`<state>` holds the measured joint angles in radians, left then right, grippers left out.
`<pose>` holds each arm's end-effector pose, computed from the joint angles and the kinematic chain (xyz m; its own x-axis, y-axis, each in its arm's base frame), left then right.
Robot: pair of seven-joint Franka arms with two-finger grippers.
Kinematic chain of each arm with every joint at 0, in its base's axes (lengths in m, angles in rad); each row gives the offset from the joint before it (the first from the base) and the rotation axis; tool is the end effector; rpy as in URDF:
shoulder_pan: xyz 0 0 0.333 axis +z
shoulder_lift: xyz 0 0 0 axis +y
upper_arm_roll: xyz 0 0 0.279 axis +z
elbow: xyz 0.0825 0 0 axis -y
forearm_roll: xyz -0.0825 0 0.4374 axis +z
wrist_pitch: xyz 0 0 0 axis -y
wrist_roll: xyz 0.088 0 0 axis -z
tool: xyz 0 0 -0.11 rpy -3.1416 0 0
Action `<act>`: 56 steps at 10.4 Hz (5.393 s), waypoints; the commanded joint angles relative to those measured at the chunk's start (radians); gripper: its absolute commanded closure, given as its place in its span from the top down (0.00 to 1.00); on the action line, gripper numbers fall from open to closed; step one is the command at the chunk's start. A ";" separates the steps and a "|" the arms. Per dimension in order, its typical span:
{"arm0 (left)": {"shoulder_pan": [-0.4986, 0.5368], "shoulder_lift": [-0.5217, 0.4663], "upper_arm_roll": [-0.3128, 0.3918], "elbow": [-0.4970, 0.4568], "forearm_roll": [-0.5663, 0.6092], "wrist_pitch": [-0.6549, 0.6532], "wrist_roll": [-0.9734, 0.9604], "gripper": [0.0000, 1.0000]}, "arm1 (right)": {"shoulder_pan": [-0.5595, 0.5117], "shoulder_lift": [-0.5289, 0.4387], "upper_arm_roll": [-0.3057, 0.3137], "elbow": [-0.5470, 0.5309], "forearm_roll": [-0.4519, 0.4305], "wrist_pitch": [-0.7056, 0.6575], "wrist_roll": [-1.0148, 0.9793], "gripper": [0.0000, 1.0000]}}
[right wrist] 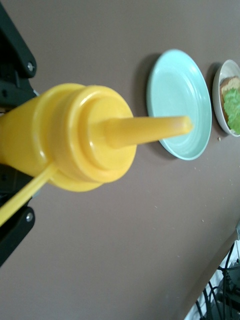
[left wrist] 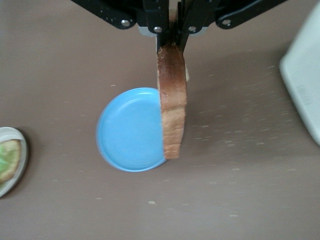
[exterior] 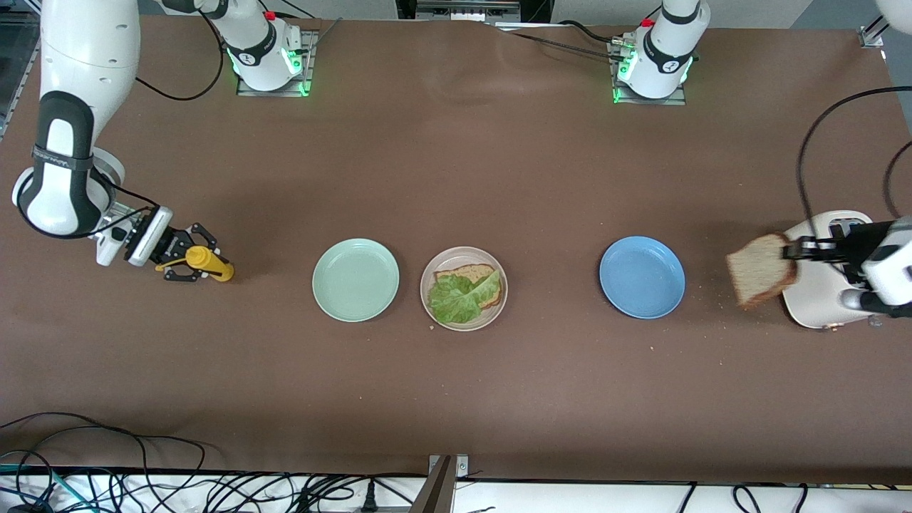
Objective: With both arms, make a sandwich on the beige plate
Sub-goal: 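Lift the toast with the left gripper while the right gripper lifts the mustard, then tilt the yellow mustard bottle over the beige plate with the right gripper, then carry the toast toward the beige plate while the right gripper withdraws mustard, then lower the toast onto the lettuce with the left gripper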
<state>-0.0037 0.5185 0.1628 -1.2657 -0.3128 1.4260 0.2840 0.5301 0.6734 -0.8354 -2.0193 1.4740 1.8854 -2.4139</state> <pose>0.6988 0.0541 0.3951 0.9511 -0.1596 -0.2645 -0.0728 -0.9479 0.3103 0.5784 -0.1300 0.1227 0.2233 0.6712 0.7068 0.9464 -0.3228 0.0076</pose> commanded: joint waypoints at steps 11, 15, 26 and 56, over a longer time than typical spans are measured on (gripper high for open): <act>-0.185 0.137 0.009 0.042 -0.471 -0.002 -0.223 0.00 | 0.677 0.050 -0.156 0.319 -0.720 0.439 1.383 0.00; -0.183 0.133 0.011 0.042 -0.469 -0.004 -0.223 0.00 | 0.824 0.159 -0.149 0.414 -1.169 0.376 1.865 0.00; -0.183 0.133 0.011 0.040 -0.469 -0.004 -0.224 0.00 | 0.898 0.408 -0.022 0.573 -1.578 0.215 2.058 0.00; -0.502 0.299 -0.005 -0.015 -0.927 0.536 -0.246 0.00 | -0.151 0.221 -0.134 0.194 0.006 -0.598 0.156 0.00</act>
<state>-0.4809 0.8219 0.1478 -1.2567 -1.1969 1.9323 0.0115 0.3973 0.8766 -0.9759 -1.8379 1.4496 1.3081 -2.2191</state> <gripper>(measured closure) 0.921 0.855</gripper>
